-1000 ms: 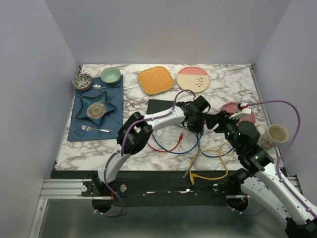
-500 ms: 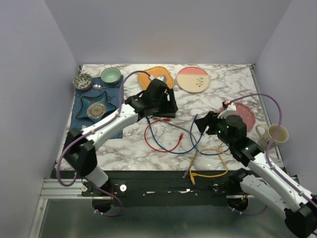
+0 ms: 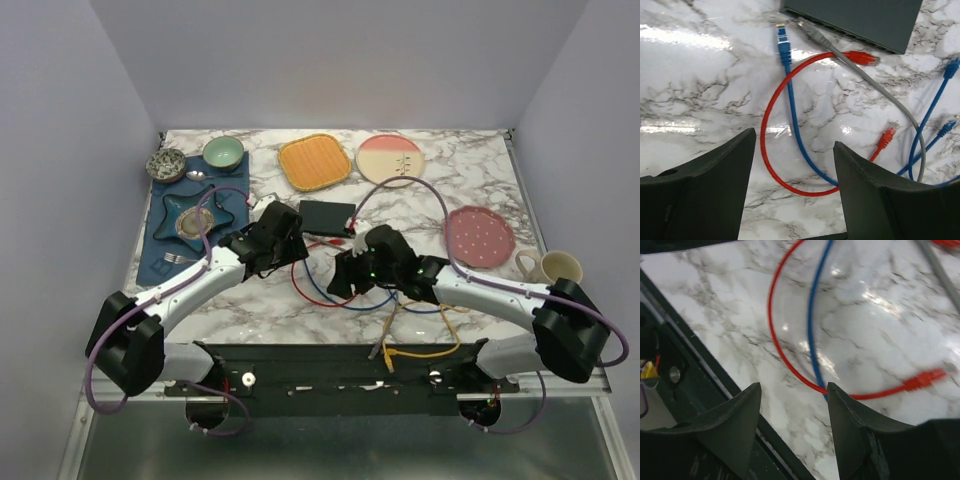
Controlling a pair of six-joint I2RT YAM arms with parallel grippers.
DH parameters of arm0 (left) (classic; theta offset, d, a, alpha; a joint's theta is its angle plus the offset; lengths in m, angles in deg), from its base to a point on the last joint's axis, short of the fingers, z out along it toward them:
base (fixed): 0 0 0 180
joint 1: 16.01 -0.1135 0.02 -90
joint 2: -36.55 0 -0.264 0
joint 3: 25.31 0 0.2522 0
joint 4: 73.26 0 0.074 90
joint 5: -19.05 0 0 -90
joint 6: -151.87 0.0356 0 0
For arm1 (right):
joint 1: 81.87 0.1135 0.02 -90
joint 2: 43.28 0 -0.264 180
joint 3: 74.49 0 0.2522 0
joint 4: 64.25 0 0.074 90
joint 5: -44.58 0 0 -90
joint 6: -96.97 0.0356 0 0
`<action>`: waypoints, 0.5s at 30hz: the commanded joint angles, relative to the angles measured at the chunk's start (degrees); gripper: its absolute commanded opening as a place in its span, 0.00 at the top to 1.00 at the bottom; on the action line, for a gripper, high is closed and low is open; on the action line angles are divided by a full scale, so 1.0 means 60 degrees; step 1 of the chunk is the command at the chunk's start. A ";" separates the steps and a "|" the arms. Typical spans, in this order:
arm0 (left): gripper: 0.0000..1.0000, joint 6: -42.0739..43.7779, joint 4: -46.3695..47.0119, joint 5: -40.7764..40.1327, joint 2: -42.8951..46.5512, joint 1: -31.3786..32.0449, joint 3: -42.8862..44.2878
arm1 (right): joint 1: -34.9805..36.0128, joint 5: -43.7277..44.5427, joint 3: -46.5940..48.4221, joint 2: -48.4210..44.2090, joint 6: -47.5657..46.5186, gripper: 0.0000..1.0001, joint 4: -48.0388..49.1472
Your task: Pull the plug from the switch port
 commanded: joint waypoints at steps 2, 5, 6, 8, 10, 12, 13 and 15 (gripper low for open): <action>0.27 -0.0932 -0.0722 -0.2011 0.1409 -0.0251 -0.0460 | 0.0903 0.0033 0.1421 0.1455 -0.1213 0.28 -0.0260; 0.26 -0.1152 -0.0887 -0.2147 0.1907 -0.0471 -0.0854 | 0.1080 0.0255 0.1613 0.2084 -0.1595 0.23 -0.0377; 0.26 -0.1225 -0.0829 -0.2118 0.2169 -0.0515 -0.0987 | 0.1110 0.0299 0.1816 0.2275 -0.1755 0.22 -0.0639; 0.26 -0.1387 -0.0566 -0.1957 0.2391 -0.0632 -0.1396 | 0.1270 0.0706 0.1964 0.2700 -0.1961 0.19 -0.0919; 0.26 -0.1431 -0.0477 -0.1723 0.2465 -0.0690 -0.1573 | 0.1388 0.1030 0.2024 0.2819 -0.2225 0.17 -0.1183; 0.26 -0.1460 -0.0477 -0.1576 0.2320 -0.0720 -0.1647 | 0.1418 0.1265 0.2067 0.2965 -0.2327 0.16 -0.1387; 0.25 -0.1460 -0.0462 -0.1517 0.2275 -0.0735 -0.1662 | 0.1403 0.1367 0.2125 0.3038 -0.2343 0.16 -0.1476; 0.25 -0.1417 -0.0301 -0.1313 0.2158 -0.0735 -0.1735 | 0.1403 0.1690 0.2272 0.3446 -0.2343 0.16 -0.1869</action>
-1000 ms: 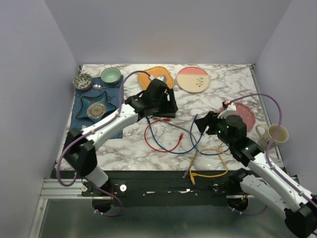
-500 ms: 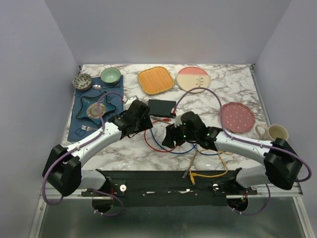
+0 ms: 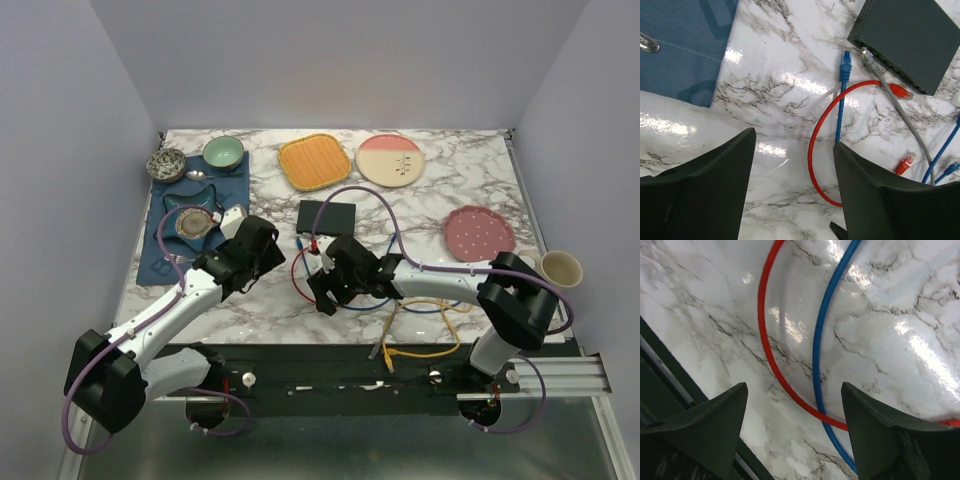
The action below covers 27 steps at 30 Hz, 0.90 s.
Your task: Pull the plug from the switch port
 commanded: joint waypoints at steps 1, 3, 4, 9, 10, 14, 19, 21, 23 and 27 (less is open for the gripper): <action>0.25 -0.0233 0.0256 0.0116 -0.0199 -0.0043 -0.0147 | 0.0088 0.1038 0.0730 0.0658 -0.0419 0.16 -0.1081; 0.25 -0.0203 0.0417 0.0233 -0.0229 -0.0043 -0.0205 | 0.0103 0.1142 0.0850 0.0893 -0.0346 0.16 -0.1316; 0.25 -0.0189 0.0447 0.0321 -0.0229 -0.0043 -0.0249 | 0.0103 0.1388 0.0894 0.1053 -0.0331 0.16 -0.1375; 0.26 -0.0159 0.0520 0.0351 -0.0200 -0.0057 -0.0352 | 0.0103 0.1888 0.1216 0.1450 -0.0244 0.22 -0.1974; 0.26 -0.0145 0.0564 0.0336 -0.0185 -0.0057 -0.0381 | 0.0103 0.1990 0.1231 0.1494 -0.0229 0.23 -0.2063; 0.26 -0.0174 0.0622 0.0380 -0.0200 -0.0086 -0.0454 | 0.0132 0.2415 0.1290 0.1670 -0.0156 0.40 -0.2546; 0.26 -0.0291 0.0798 0.0731 -0.0258 -0.0218 -0.0601 | 0.0176 0.2752 0.1144 0.1875 0.0137 0.64 -0.2957; 0.26 -0.0306 0.0857 0.0790 -0.0258 -0.0306 -0.0660 | 0.0205 0.2797 0.1041 0.2006 0.0385 0.73 -0.3059; 0.26 -0.0306 0.0886 0.0849 -0.0258 -0.0321 -0.0674 | 0.0191 0.2913 0.0851 0.2051 0.0576 0.80 -0.3118; 0.27 -0.0248 0.0960 0.0966 -0.0273 -0.0350 -0.0645 | 0.0147 0.2988 0.0470 0.1963 0.1248 0.87 -0.3177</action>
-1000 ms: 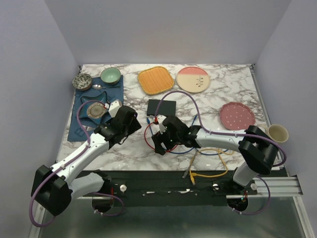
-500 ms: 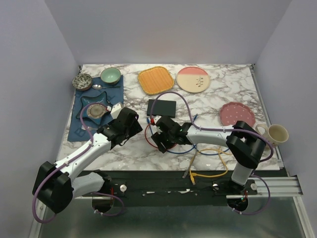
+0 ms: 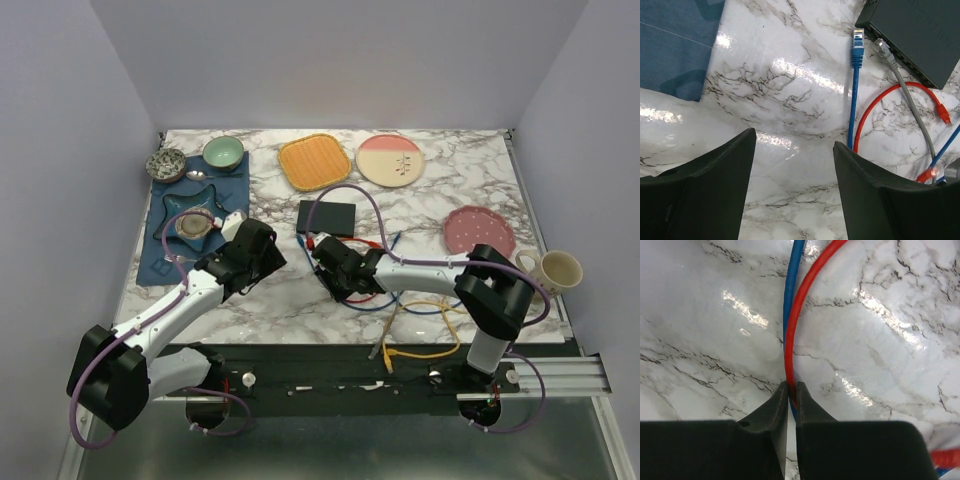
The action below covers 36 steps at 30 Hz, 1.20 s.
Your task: Pull the plug from the switch port
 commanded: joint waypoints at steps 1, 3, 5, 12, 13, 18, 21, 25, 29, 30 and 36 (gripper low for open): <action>0.27 -0.0072 0.0275 0.0176 -0.0043 -0.0073 -0.0008 | -0.0039 0.0543 -0.0915 0.0554 0.0933 0.88 -0.1385; 0.27 -0.0073 0.0319 0.0263 -0.0087 -0.0073 -0.0007 | -0.0229 0.0091 -0.1250 0.0393 0.1531 0.96 -0.1240; 0.27 -0.0102 0.0479 0.0394 -0.0146 -0.0073 -0.0037 | -0.0419 -0.0276 -0.1544 0.0072 0.1929 0.99 -0.1020; 0.27 -0.0160 0.0788 0.0791 -0.0483 -0.0073 -0.0051 | -0.1545 0.0614 -0.2570 -0.1830 0.2926 0.99 -0.1018; 0.27 -0.0160 0.0817 0.0791 -0.0483 -0.0073 -0.0051 | -0.1693 0.0790 -0.2687 -0.2037 0.3028 0.99 -0.1135; 0.27 -0.0204 0.1022 0.0893 -0.0556 -0.0088 -0.0037 | -0.3227 0.0999 -0.3097 -0.3137 0.3804 0.99 -0.1356; 0.27 -0.0175 0.1080 0.0996 -0.0673 -0.0073 0.0065 | -0.4035 0.1025 -0.3069 -0.3489 0.3952 0.99 -0.1355; 0.27 -0.0160 0.1154 0.1099 -0.0776 -0.0088 0.0066 | -0.4740 0.1202 -0.2703 -0.3622 0.4142 0.99 -0.1355; 0.27 -0.0087 0.1125 0.1113 -0.0747 -0.0073 0.0022 | -0.5546 0.1421 -0.2469 -0.3753 0.4567 0.99 -0.1283; 0.27 -0.0102 0.1110 0.1084 -0.0747 -0.0073 0.0022 | -0.5779 0.1538 -0.2410 -0.3797 0.4655 0.99 -0.1268; 0.27 -0.0058 0.1139 0.1040 -0.0732 -0.0088 -0.0051 | -0.6148 0.1585 -0.2380 -0.3958 0.4540 0.99 -0.1078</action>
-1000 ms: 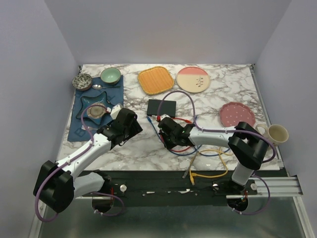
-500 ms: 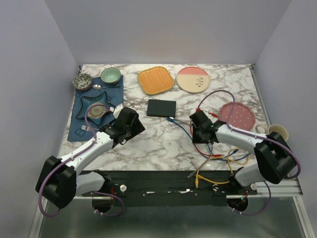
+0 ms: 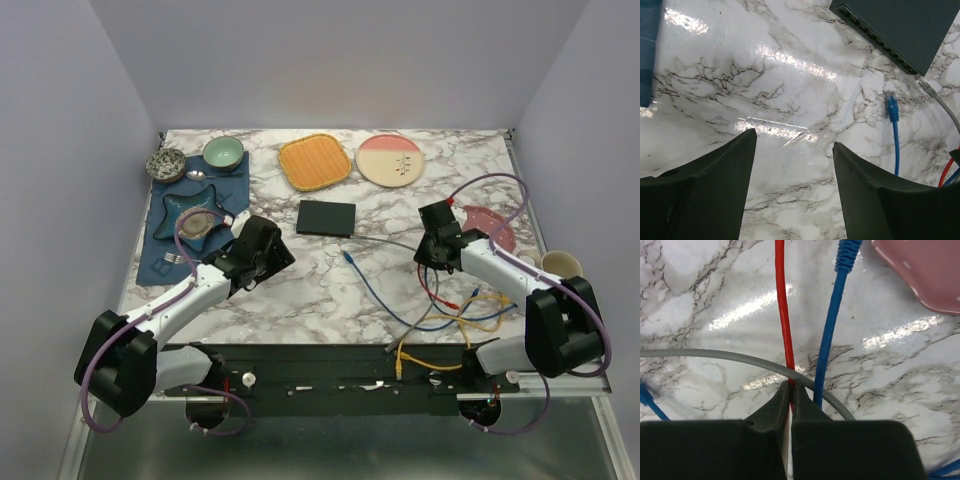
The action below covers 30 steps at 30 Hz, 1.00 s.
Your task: Pull the plug from the switch port
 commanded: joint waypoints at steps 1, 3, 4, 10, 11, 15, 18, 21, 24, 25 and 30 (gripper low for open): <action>0.27 0.0026 0.0170 0.0038 -0.0018 -0.0044 -0.0055 | -0.0137 0.0407 0.0177 -0.0225 0.0083 0.99 -0.0014; 0.27 0.0026 0.0214 0.0068 -0.0076 -0.0044 -0.0041 | -0.0122 -0.0030 0.0075 -0.0282 -0.0106 0.99 0.0175; 0.27 0.0040 0.0229 0.0126 -0.0164 -0.0044 -0.0026 | -0.0137 -0.0193 -0.0042 -0.0573 -0.0325 0.92 0.0336; 0.27 0.0070 0.0273 0.0229 -0.0355 -0.0044 0.0033 | 0.0009 -0.0342 -0.0424 -0.1805 -0.1160 0.36 0.0865; 0.27 0.0055 0.0258 0.0214 -0.0355 -0.0044 0.0033 | 0.0053 -0.0312 -0.0380 -0.1922 -0.1264 0.34 0.0836; 0.27 -0.0003 0.0287 0.0170 -0.0355 -0.0044 0.0018 | 0.1336 -0.0601 -0.0102 -0.2378 -0.2273 0.31 0.0821; 0.27 -0.0033 0.0288 0.0155 -0.0370 -0.0044 -0.0040 | 0.2902 -0.0912 0.0279 -0.1694 -0.3080 0.30 0.0691; 0.27 -0.0091 0.0258 0.0199 -0.0384 -0.0044 -0.0055 | 0.3975 -0.1044 0.0397 -0.0916 -0.3359 0.28 0.0631; 0.27 -0.0106 0.0185 0.0185 -0.0326 -0.0044 -0.0099 | 0.4534 -0.1161 0.0368 -0.0065 -0.3462 0.27 0.0703; 0.27 -0.0106 0.0171 0.0156 -0.0268 -0.0044 -0.0128 | 0.4623 -0.1219 0.0367 0.0096 -0.3535 0.27 0.0733; 0.27 -0.0135 0.0127 0.0141 -0.0223 -0.0044 -0.0202 | 0.4799 -0.0855 0.0513 0.1268 -0.3550 0.26 0.0544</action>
